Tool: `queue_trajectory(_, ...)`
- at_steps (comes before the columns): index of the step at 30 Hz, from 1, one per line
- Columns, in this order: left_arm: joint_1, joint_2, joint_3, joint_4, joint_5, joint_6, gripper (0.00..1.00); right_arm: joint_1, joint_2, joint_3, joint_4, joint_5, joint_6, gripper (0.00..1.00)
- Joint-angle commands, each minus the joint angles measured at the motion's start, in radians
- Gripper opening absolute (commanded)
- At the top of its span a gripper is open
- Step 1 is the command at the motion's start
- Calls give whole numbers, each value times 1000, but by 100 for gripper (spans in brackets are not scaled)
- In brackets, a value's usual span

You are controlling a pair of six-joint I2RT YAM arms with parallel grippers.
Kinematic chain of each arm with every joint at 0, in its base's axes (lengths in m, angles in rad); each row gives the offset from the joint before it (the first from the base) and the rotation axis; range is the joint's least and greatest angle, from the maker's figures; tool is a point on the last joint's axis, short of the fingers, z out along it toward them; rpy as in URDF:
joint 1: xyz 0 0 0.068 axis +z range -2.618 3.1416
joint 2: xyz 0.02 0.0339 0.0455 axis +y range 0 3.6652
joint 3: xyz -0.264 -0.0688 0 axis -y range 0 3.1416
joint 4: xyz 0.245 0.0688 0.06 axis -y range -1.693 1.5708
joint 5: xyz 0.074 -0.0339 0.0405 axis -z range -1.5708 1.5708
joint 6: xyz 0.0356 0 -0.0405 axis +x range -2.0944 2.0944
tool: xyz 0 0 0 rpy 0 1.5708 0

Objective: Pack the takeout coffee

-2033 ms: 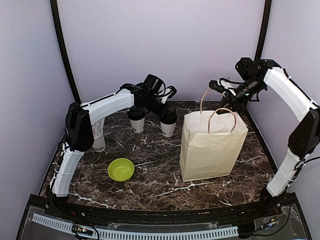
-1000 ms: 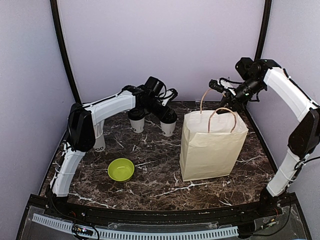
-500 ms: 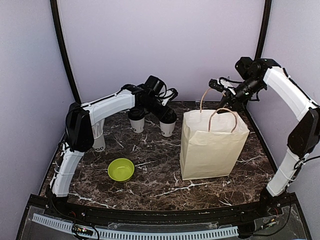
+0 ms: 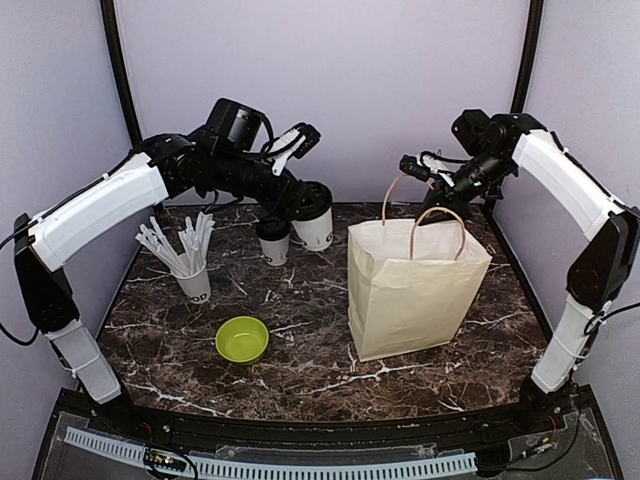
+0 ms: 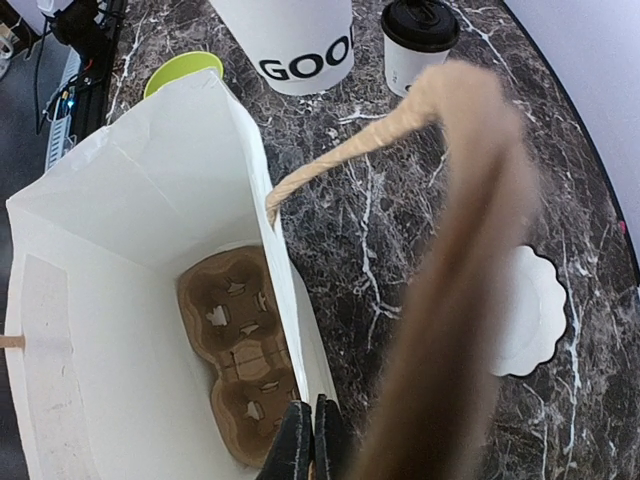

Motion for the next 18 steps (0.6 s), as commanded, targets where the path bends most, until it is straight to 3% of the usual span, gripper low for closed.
queue_trajectory(1, -1, -100, -24, -72, -55, -22, 67, 59, 75, 97, 53, -42, 72, 0)
queue_trajectory(5, -1, -171, -13, -100, -99, -28, 67, 104, 186, 247, 58, -24, 142, 0)
queue_trajectory(18, -6, -326, 103, -139, -125, 5, 66, 178, 321, 401, 141, -24, 225, 0)
